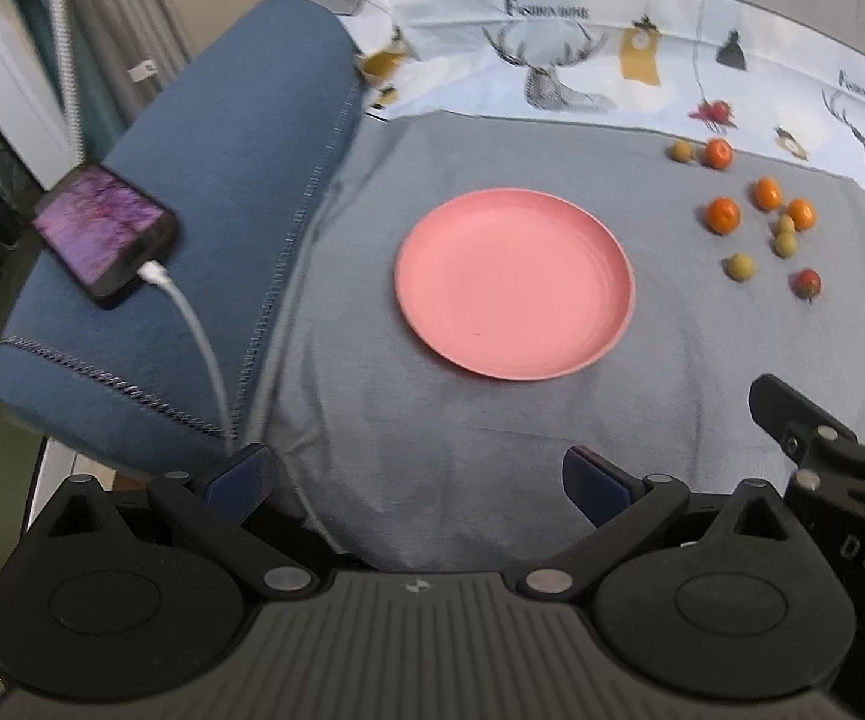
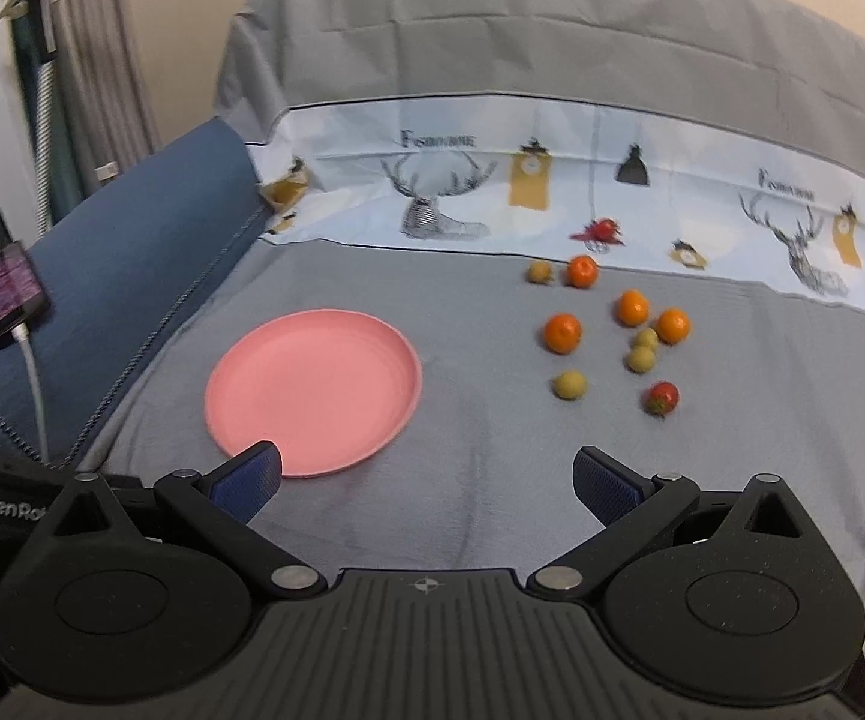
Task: Organize fruits
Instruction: 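Grasp an orange with the left gripper while the right gripper grasps a red tomato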
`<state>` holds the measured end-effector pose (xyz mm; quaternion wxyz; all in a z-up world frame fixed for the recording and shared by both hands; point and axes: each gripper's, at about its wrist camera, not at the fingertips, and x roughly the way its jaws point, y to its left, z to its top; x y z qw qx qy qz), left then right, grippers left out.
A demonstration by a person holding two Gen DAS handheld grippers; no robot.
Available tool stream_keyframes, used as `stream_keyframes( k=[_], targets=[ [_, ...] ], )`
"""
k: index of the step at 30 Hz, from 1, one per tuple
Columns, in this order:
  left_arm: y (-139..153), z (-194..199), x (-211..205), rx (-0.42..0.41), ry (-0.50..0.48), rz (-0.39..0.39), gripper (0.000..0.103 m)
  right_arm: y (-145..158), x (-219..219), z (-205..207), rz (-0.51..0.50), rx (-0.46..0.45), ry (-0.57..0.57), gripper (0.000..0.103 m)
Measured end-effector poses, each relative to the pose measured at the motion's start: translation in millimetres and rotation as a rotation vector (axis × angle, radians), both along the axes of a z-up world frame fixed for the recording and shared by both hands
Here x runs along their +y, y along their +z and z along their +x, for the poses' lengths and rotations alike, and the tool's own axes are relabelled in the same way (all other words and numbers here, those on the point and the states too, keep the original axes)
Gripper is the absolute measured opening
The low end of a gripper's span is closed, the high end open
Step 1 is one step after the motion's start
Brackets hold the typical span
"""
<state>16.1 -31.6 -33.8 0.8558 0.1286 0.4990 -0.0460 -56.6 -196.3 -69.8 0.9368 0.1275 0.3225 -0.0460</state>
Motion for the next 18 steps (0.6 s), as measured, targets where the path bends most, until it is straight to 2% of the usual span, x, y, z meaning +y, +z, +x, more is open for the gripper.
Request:
stream_keyframes(
  k=[5, 10, 15, 18],
  targets=[
    [-10.9, 11.5, -36.7, 0.018, -0.07, 0.032, 0.103, -21.1, -34.6, 2.4, -0.006, -0.004, -0.095, 0.102],
    [-19.8, 34.5, -87.4, -0.009, -0.155, 0.071, 0.103, -52.2, -83.6, 14.2, -0.018, -0.002, -0.22, 0.102],
    [-35.9, 79.5, -151.0, -0.013, -0.24, 0.042, 0.103, -94.0, -125.6, 48.8, -0.065, 0.025, -0.288, 0.102],
    [-51.8, 117.7, -191.5, 0.002, -0.268, -0.017, 0.103, -121.6, -147.5, 80.4, -0.063, 0.048, -0.293, 0.102]
  ],
)
